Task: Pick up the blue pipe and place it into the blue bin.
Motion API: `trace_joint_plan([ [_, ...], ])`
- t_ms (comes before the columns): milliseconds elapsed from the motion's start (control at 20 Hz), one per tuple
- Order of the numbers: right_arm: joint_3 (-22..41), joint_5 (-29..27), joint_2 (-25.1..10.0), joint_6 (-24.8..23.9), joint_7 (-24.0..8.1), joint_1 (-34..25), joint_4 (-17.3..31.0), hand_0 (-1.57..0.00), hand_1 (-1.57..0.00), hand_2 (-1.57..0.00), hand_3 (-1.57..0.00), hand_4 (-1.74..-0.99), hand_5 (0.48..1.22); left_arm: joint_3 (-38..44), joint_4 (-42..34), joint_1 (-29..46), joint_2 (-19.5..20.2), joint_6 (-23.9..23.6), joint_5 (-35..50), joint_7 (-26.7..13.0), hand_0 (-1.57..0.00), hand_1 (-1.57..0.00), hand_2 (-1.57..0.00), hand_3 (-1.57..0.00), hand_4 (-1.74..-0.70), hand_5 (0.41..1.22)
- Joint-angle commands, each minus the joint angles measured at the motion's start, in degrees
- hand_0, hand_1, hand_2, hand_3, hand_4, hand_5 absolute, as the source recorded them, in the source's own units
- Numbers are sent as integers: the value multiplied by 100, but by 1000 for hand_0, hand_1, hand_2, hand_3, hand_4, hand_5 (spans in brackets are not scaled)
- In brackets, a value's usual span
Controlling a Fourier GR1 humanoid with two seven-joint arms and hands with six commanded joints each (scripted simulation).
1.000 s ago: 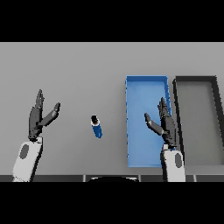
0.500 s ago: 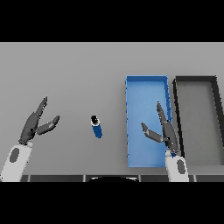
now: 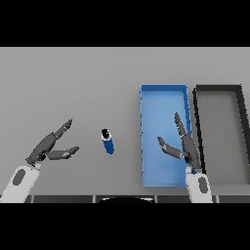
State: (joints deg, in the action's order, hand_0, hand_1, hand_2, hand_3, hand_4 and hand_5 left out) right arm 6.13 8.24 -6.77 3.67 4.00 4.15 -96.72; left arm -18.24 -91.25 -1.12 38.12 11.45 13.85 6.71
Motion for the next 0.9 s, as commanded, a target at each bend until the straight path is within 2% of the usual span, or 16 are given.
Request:
trace_joint_plan([
  [0, 18, 21, 10, -10, 16, 15, -24, 1, 1, 1, 1, -1229, 606, -84, -91, -10, -3, 69, 30, -144, 1, 1, 1, 1, -1052, 513],
  [100, 29, 17, 24, -7, 94, 35, -47, 1, 1, 1, 1, -1239, 606, -280, -256, 10, -43, 183, -1, -289, 1, 1, 1, 1, -1076, 488],
  [350, 9, -8, 18, 19, 142, 93, -8, 1, 1, 1, 1, -1262, 617, -781, -352, -74, -442, 218, -375, -336, 1, 1, 1, 1, -1101, 447],
  [650, -45, -81, 0, 32, 38, 124, -90, 1, 1, 1, 1, -1275, 615, -1129, 179, -465, -1114, 214, -651, -472, 1, 1, 1, 1, -1117, 446],
  [850, -2, -81, 63, 23, 115, 267, -179, 1, 1, 1, 1, -1274, 605, -1232, 661, -778, -1595, 273, -651, -555, 1, 1, 1, 1, -1117, 448],
])
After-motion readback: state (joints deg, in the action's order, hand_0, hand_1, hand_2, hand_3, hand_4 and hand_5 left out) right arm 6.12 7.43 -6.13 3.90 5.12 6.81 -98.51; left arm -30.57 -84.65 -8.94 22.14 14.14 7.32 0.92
